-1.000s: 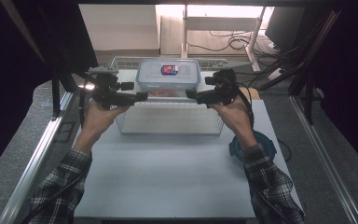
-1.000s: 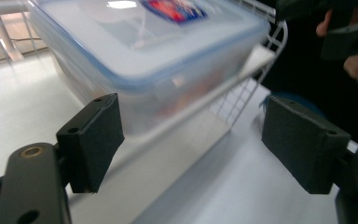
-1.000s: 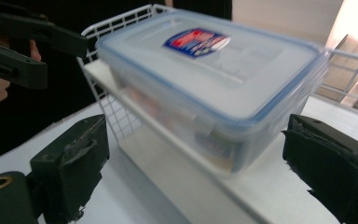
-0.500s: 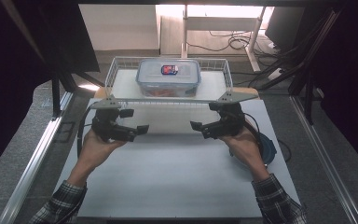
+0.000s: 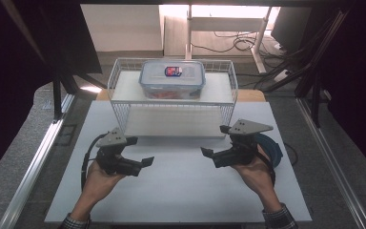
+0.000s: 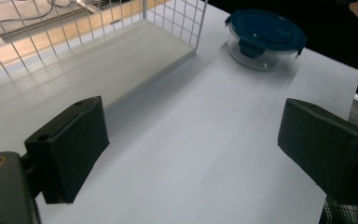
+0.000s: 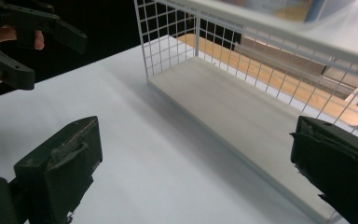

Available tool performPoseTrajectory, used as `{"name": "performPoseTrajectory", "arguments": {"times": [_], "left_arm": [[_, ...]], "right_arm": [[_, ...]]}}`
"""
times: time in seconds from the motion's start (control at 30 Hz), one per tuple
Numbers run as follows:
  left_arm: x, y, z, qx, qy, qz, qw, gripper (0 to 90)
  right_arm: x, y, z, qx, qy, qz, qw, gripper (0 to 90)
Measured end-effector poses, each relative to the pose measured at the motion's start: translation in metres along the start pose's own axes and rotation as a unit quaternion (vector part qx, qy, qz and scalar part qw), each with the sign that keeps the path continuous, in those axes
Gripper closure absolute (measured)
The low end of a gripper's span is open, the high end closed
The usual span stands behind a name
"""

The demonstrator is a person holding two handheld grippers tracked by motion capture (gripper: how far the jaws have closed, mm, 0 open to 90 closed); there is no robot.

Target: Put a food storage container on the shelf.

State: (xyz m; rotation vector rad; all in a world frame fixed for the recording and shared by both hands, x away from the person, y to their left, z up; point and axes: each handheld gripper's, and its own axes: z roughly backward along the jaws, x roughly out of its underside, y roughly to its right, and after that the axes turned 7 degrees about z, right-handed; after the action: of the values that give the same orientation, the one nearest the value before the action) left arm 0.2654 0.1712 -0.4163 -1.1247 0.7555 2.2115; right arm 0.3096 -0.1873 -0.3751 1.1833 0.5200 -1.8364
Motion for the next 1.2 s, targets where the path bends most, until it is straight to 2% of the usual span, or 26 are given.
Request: {"name": "performPoseTrajectory", "arguments": {"times": [0.1,0.17,0.2,0.37,0.57,0.6,0.73,0.77,0.87,0.97,1.03,1.07,1.2], "left_arm": [[0.011,0.001,-0.002,-0.002,0.003,0.002,1.0,7.1],[0.016,0.001,-0.003,-0.007,-0.003,-0.001,1.0,6.3],[0.019,0.002,-0.003,-0.014,-0.001,-0.001,0.9999,6.0],[0.034,0.005,0.0,-0.014,0.008,0.007,0.9998,4.7],[0.045,0.019,0.004,-0.025,0.017,-0.015,0.9994,4.8],[0.052,0.021,0.003,-0.029,0.021,-0.017,0.9992,5.2],[0.064,0.021,0.0,-0.031,0.021,-0.023,0.999,5.1],[0.072,0.022,-0.002,-0.028,0.017,-0.026,0.9991,4.6],[0.079,0.023,-0.003,-0.027,0.02,-0.032,0.9989,3.8],[0.094,0.024,-0.004,-0.042,0.016,-0.046,0.9979,3.8],[0.098,0.024,-0.004,-0.045,0.012,-0.047,0.9978,3.9],[0.101,0.023,-0.005,-0.047,0.008,-0.045,0.9978,3.9],[0.109,0.019,-0.006,-0.04,0.0,-0.027,0.9988,3.6]], "right_arm": [[0.01,-0.003,0.0,-0.003,-0.003,0.0,1.0,2.0],[0.015,-0.005,-0.001,-0.001,-0.01,0.004,0.9999,2.0],[0.018,-0.007,0.0,0.003,-0.011,0.004,0.9999,2.1],[0.032,-0.015,0.0,0.001,-0.008,-0.004,1.0,2.1],[0.047,-0.025,0.001,0.007,0.001,-0.022,0.9997,3.0],[0.053,-0.029,0.001,0.01,-0.001,-0.023,0.9997,3.4],[0.063,-0.035,0.001,0.007,-0.007,-0.023,0.9997,4.0],[0.069,-0.04,0.001,0.009,-0.014,-0.018,0.9997,4.1],[0.076,-0.045,0.001,0.01,-0.018,-0.014,0.9997,4.1],[0.09,-0.051,-0.001,0.006,-0.023,-0.013,0.9996,4.1],[0.094,-0.052,-0.001,0.005,-0.023,-0.016,0.9996,4.1],[0.103,-0.053,-0.004,0.001,-0.034,-0.026,0.9991,4.1],[0.111,-0.051,-0.008,0.0,-0.05,-0.033,0.9982,4.1]]}}
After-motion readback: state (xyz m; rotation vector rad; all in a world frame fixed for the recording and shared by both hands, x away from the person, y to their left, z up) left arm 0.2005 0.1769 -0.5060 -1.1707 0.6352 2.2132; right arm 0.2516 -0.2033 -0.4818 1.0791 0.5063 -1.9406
